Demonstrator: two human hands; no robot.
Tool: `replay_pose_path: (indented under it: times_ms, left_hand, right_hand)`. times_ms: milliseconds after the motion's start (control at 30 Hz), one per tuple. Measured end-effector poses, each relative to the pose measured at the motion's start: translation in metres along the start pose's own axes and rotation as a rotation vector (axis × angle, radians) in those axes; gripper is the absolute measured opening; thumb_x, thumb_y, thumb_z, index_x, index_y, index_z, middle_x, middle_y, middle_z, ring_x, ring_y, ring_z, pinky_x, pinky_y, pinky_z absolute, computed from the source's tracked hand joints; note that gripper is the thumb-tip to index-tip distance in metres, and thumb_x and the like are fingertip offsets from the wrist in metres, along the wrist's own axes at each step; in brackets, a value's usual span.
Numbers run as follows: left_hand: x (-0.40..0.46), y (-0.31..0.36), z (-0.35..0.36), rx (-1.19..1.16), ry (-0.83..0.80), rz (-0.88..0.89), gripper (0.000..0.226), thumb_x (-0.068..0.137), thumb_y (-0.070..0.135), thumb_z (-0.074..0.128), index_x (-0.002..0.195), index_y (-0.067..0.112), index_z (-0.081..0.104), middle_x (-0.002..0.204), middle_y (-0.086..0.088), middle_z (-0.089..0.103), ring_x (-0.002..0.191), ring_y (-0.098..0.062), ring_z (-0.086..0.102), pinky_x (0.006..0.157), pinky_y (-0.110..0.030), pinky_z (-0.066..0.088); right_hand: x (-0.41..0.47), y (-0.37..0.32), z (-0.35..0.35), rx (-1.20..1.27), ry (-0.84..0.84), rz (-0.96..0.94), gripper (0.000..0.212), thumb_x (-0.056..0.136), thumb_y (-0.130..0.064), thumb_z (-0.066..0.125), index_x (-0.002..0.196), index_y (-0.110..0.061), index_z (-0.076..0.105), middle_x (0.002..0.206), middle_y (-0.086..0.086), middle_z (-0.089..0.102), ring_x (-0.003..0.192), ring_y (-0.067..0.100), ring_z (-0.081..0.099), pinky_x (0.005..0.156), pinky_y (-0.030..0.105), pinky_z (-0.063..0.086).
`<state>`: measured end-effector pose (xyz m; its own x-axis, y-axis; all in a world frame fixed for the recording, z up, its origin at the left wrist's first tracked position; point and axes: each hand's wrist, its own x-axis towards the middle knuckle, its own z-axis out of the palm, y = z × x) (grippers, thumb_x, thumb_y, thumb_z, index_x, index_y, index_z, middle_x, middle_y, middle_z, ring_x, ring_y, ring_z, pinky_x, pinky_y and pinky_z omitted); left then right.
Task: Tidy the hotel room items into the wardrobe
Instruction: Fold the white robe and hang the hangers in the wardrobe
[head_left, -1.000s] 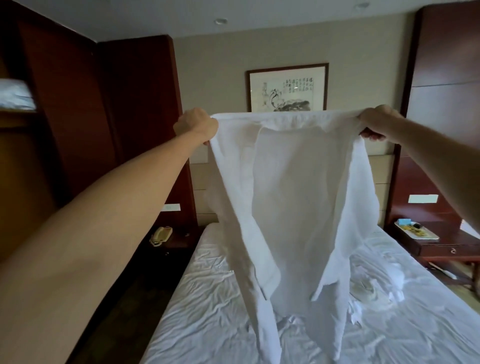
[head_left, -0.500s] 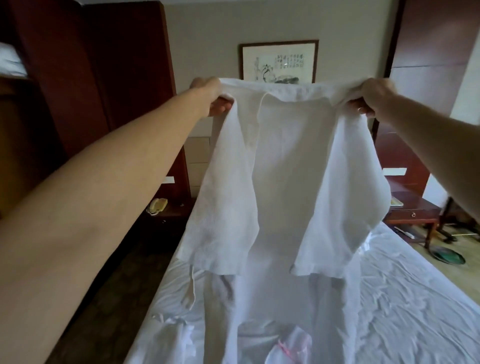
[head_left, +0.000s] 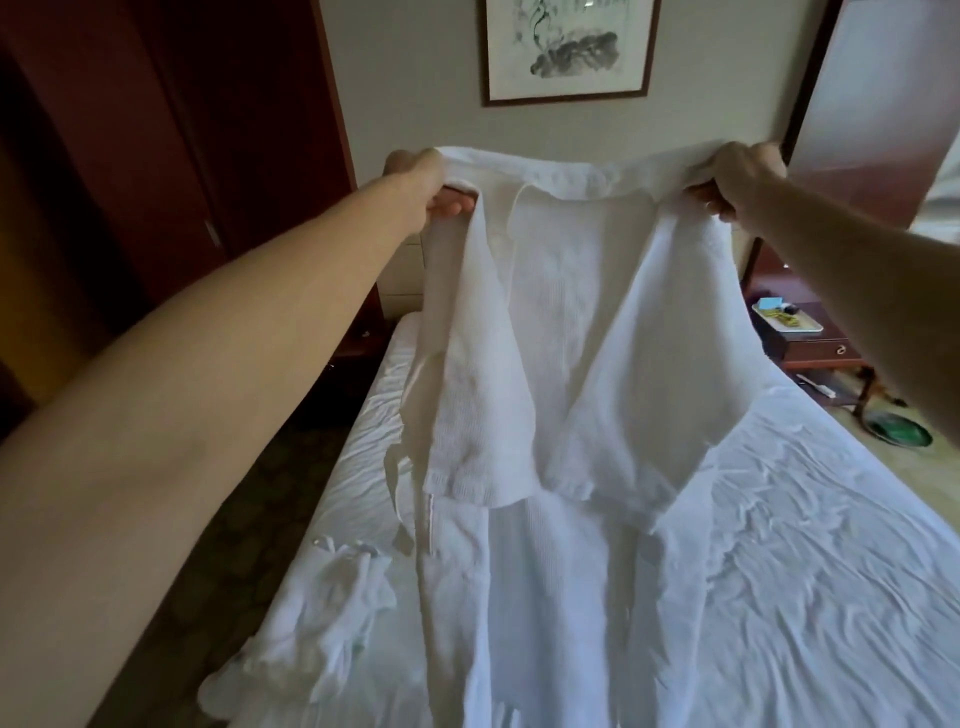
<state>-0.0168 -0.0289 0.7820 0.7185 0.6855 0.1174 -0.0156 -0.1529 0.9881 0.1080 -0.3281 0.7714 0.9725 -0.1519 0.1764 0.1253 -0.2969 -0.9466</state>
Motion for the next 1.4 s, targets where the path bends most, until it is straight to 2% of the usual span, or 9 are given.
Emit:
replay_pose_path:
  times_ms: [200, 267, 400, 600, 733, 867, 1033, 1267, 1400]
  left_hand:
    - [0.093, -0.078, 0.073, -0.02, -0.043, -0.093, 0.028, 0.104, 0.017, 0.035, 0.105, 0.003, 0.059, 0.057, -0.003, 0.071, 0.045, -0.009, 0.065, 0.041, -0.018, 0.048]
    - [0.132, -0.109, 0.104, -0.018, -0.005, -0.12, 0.029, 0.103, 0.017, 0.037, 0.118, 0.001, 0.055, 0.063, -0.008, 0.073, 0.049, -0.013, 0.068, 0.043, -0.02, 0.05]
    - [0.201, -0.167, 0.163, 0.014, 0.045, -0.146, 0.026, 0.101, 0.011, 0.036, 0.112, 0.0, 0.058, 0.073, -0.014, 0.076, 0.059, -0.019, 0.072, 0.048, -0.024, 0.055]
    - [0.287, -0.289, 0.216, 0.082, 0.043, -0.368, 0.031, 0.104, 0.026, 0.043, 0.117, 0.002, 0.058, 0.073, -0.01, 0.074, 0.041, -0.008, 0.064, 0.038, -0.018, 0.046]
    - [0.287, -0.359, 0.223, 0.048, 0.068, -0.453, 0.028, 0.1, 0.018, 0.049, 0.119, 0.001, 0.058, 0.079, -0.014, 0.076, 0.053, -0.014, 0.071, 0.046, -0.021, 0.052]
    - [0.255, -0.414, 0.207, 0.034, 0.038, -0.54, 0.023, 0.095, 0.011, 0.054, 0.106, -0.001, 0.069, 0.068, -0.011, 0.074, 0.053, -0.017, 0.069, 0.048, -0.022, 0.054]
    - [0.186, -0.485, 0.176, 0.035, 0.015, -0.677, 0.028, 0.098, 0.008, 0.044, 0.1, -0.004, 0.069, 0.053, -0.003, 0.07, 0.045, -0.01, 0.067, 0.043, -0.018, 0.051]
    - [0.065, -0.617, 0.137, 0.129, -0.052, -0.911, 0.028, 0.097, 0.003, 0.038, 0.091, -0.002, 0.065, 0.068, -0.01, 0.074, 0.05, -0.014, 0.07, 0.04, -0.017, 0.047]
    - [0.001, -0.688, 0.129, 0.196, -0.14, -0.993, 0.026, 0.097, 0.01, 0.045, 0.087, 0.003, 0.068, 0.059, -0.003, 0.072, 0.045, -0.013, 0.067, 0.039, -0.016, 0.046]
  right_hand:
    - [0.096, 0.074, 0.058, -0.034, -0.035, 0.042, 0.031, 0.091, -0.017, 0.041, 0.066, -0.014, 0.059, 0.053, -0.001, 0.063, 0.031, 0.009, 0.047, 0.037, 0.02, 0.034]
    - [0.137, 0.105, 0.085, -0.05, -0.052, 0.065, 0.026, 0.093, -0.018, 0.038, 0.078, -0.012, 0.058, 0.063, 0.002, 0.062, 0.034, 0.009, 0.047, 0.035, 0.018, 0.032]
    - [0.22, 0.17, 0.141, -0.072, -0.077, 0.15, 0.036, 0.091, -0.022, 0.038, 0.11, -0.004, 0.061, 0.072, 0.004, 0.064, 0.038, 0.009, 0.048, 0.036, 0.015, 0.032]
    - [0.283, 0.268, 0.208, -0.125, -0.161, 0.254, 0.034, 0.086, -0.022, 0.039, 0.095, -0.006, 0.067, 0.067, 0.002, 0.068, 0.045, 0.012, 0.053, 0.046, 0.022, 0.04]
    - [0.293, 0.334, 0.234, -0.129, -0.184, 0.337, 0.04, 0.082, -0.02, 0.042, 0.108, -0.002, 0.067, 0.07, 0.005, 0.071, 0.038, 0.011, 0.052, 0.043, 0.02, 0.039]
    - [0.261, 0.396, 0.247, -0.095, -0.222, 0.403, 0.037, 0.086, -0.017, 0.042, 0.113, -0.002, 0.063, 0.062, 0.004, 0.068, 0.038, 0.013, 0.05, 0.04, 0.02, 0.035]
    - [0.172, 0.475, 0.235, -0.084, -0.213, 0.528, 0.032, 0.082, -0.01, 0.042, 0.086, 0.006, 0.069, 0.059, 0.006, 0.066, 0.043, 0.017, 0.048, 0.038, 0.023, 0.033]
    - [0.03, 0.601, 0.189, -0.24, -0.254, 0.709, 0.026, 0.082, -0.006, 0.043, 0.075, 0.004, 0.066, 0.056, 0.005, 0.066, 0.046, 0.02, 0.047, 0.043, 0.024, 0.033]
    - [-0.035, 0.671, 0.167, -0.319, -0.232, 0.815, 0.023, 0.086, -0.006, 0.047, 0.077, 0.002, 0.066, 0.067, 0.013, 0.066, 0.049, 0.021, 0.048, 0.046, 0.025, 0.034]
